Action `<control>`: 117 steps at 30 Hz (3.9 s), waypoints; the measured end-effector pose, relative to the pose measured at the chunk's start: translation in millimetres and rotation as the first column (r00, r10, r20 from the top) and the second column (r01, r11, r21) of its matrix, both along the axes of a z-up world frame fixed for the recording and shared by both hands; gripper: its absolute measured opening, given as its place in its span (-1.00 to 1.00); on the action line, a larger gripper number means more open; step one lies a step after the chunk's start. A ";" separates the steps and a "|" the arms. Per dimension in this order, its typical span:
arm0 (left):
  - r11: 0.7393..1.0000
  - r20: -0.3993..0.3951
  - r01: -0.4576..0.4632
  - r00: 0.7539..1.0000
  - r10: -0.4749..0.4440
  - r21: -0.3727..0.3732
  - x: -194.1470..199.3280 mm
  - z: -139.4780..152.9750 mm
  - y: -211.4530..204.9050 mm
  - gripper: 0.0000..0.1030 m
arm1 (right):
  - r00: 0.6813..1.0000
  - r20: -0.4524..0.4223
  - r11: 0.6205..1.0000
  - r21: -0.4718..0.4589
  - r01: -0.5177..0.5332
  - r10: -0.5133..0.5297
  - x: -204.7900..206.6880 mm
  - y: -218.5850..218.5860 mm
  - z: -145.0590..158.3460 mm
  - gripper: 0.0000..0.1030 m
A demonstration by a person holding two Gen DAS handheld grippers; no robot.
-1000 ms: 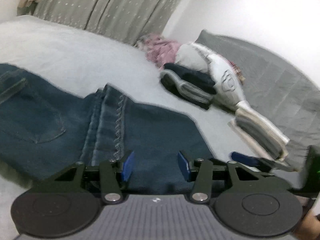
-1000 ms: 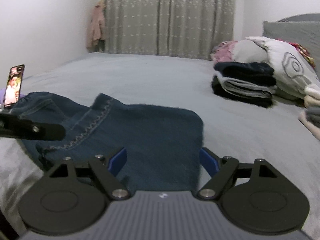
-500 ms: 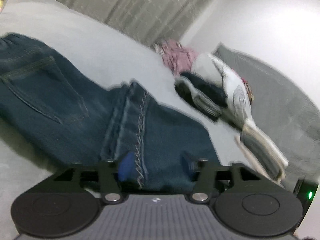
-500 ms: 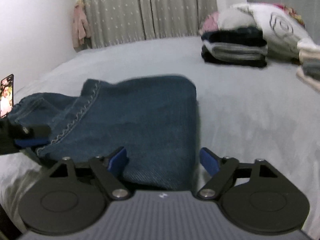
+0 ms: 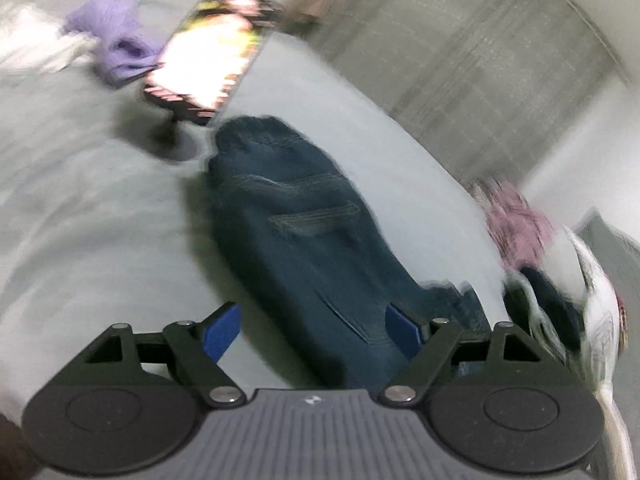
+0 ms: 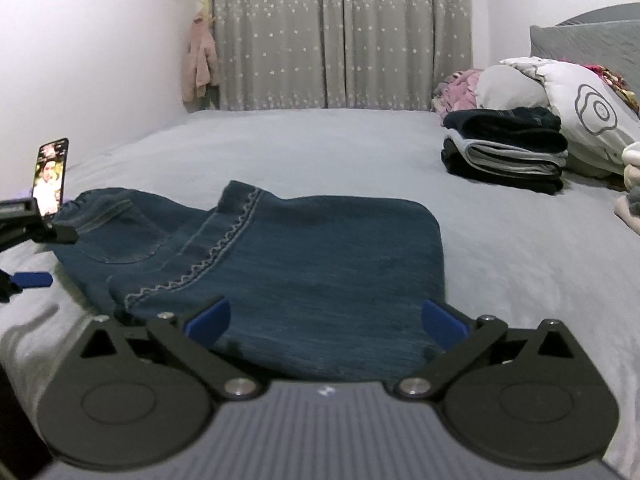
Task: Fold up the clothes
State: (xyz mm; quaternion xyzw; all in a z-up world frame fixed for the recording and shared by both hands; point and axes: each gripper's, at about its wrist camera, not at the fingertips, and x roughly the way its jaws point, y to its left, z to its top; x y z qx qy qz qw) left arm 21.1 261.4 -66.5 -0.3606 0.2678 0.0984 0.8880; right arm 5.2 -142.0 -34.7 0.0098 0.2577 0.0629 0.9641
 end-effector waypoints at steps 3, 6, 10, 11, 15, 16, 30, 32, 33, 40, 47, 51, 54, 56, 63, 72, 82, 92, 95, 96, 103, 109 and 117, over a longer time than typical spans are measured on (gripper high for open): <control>1.000 -0.002 -0.026 1.000 0.026 -0.003 9.7 -4.1 14.8 0.55 | 1.000 0.006 1.000 -0.010 -0.007 0.007 -1.4 3.5 3.0 0.99; 0.999 0.010 -0.040 0.999 0.040 -0.010 21.0 -10.6 23.9 0.55 | 1.000 0.004 1.000 -0.011 -0.012 0.012 -0.7 5.4 4.5 0.99; 0.999 0.037 -0.040 0.999 0.040 0.001 35.8 -15.4 31.1 0.55 | 1.000 0.004 1.000 -0.019 -0.024 0.024 -0.3 10.7 5.9 0.99; 0.999 0.042 -0.037 0.998 0.037 0.002 40.1 -16.1 32.2 0.55 | 1.000 0.004 0.999 -0.021 -0.026 0.026 -0.3 11.5 6.2 0.99; 0.999 0.046 -0.039 0.998 0.040 -0.016 50.2 -20.9 35.5 0.55 | 0.999 -0.002 0.999 -0.029 -0.038 0.038 0.7 16.4 6.4 0.99; 0.999 0.049 -0.040 0.998 0.041 -0.019 52.1 -21.9 36.0 0.55 | 0.999 -0.003 0.999 -0.029 -0.039 0.039 0.9 17.1 6.3 0.99; 1.000 0.122 -0.008 0.993 0.005 0.023 52.4 -28.6 30.2 -0.26 | 0.999 -0.017 0.998 -0.032 -0.051 0.051 5.0 25.1 4.5 0.99; 1.000 0.138 0.000 0.990 -0.002 0.012 51.0 -28.3 31.1 -0.40 | 0.998 -0.016 0.998 -0.032 -0.053 0.053 4.9 25.6 4.6 0.99; 1.000 0.154 0.007 0.988 -0.007 0.004 49.3 -27.4 30.9 -0.45 | 0.998 -0.016 0.998 -0.032 -0.054 0.054 4.8 25.7 4.8 0.99; 0.999 0.224 0.037 0.974 -0.032 -0.017 43.4 -20.0 27.9 -0.52 | 0.999 -0.008 0.998 -0.026 -0.050 0.050 4.1 23.8 6.6 0.99; 0.995 0.307 0.096 0.948 -0.085 -0.022 38.2 -7.3 18.7 -0.56 | 0.999 -0.005 0.999 -0.016 -0.045 0.045 3.5 22.1 7.6 0.99; 0.989 0.368 0.150 0.919 -0.143 0.011 32.2 6.2 5.4 -0.58 | 0.999 -0.003 0.999 -0.014 -0.047 0.047 3.3 22.8 8.5 0.99; 0.980 0.405 0.191 0.893 -0.195 0.050 28.3 17.7 -6.7 -0.58 | 0.999 -0.002 0.999 -0.006 -0.045 0.045 3.7 20.9 10.0 0.99; 0.971 0.432 0.224 0.870 -0.238 0.083 24.9 27.4 -17.1 -0.58 | 0.999 -0.002 0.999 0.000 -0.043 0.043 4.6 18.9 11.0 0.99; 0.911 0.481 0.353 0.774 -0.412 0.212 12.7 55.2 -66.0 -0.58 | 0.996 -0.063 0.986 0.160 -0.049 0.060 19.5 -0.1 9.1 0.99; 0.742 0.412 0.499 0.621 -0.667 0.448 -4.4 57.7 -143.1 -0.59 | 0.987 -0.156 0.937 0.348 0.017 0.040 28.5 -26.4 -10.8 0.98; 0.383 0.069 0.637 0.460 -0.885 0.669 -2.1 20.2 -220.4 -0.50 | 0.979 -0.177 0.839 0.514 0.179 -0.100 25.0 -83.5 -8.6 0.99; 0.149 -0.122 0.663 0.343 -0.931 0.733 -11.6 -2.7 -259.5 -0.03 | 0.970 -0.207 0.752 0.618 0.228 -0.124 28.4 -107.7 -11.0 1.00; 0.200 -0.031 0.674 0.313 -0.949 0.712 -15.6 19.7 -243.1 -0.01 | 0.975 -0.190 0.759 0.617 0.209 -0.115 36.0 -108.0 -5.0 1.00; 0.224 -0.009 0.676 0.323 -0.946 0.702 -13.3 26.8 -238.2 0.00 | 0.977 -0.184 0.759 0.619 0.202 -0.110 40.0 -108.8 -3.5 1.00; 0.380 0.052 0.700 0.442 -0.896 0.605 11.0 33.9 -204.9 0.01 | 0.985 -0.170 0.753 0.648 0.110 0.002 90.6 -96.7 4.8 0.89; 0.449 0.072 0.729 0.485 -0.871 0.516 18.0 35.4 -185.6 0.01 | 0.974 -0.224 0.773 0.623 0.117 0.033 129.6 -83.5 1.6 -0.05; 0.490 0.109 0.732 0.504 -0.857 0.473 22.9 41.7 -175.2 0.02 | 0.997 0.009 0.845 0.531 -0.064 0.071 87.7 -86.7 40.9 -0.67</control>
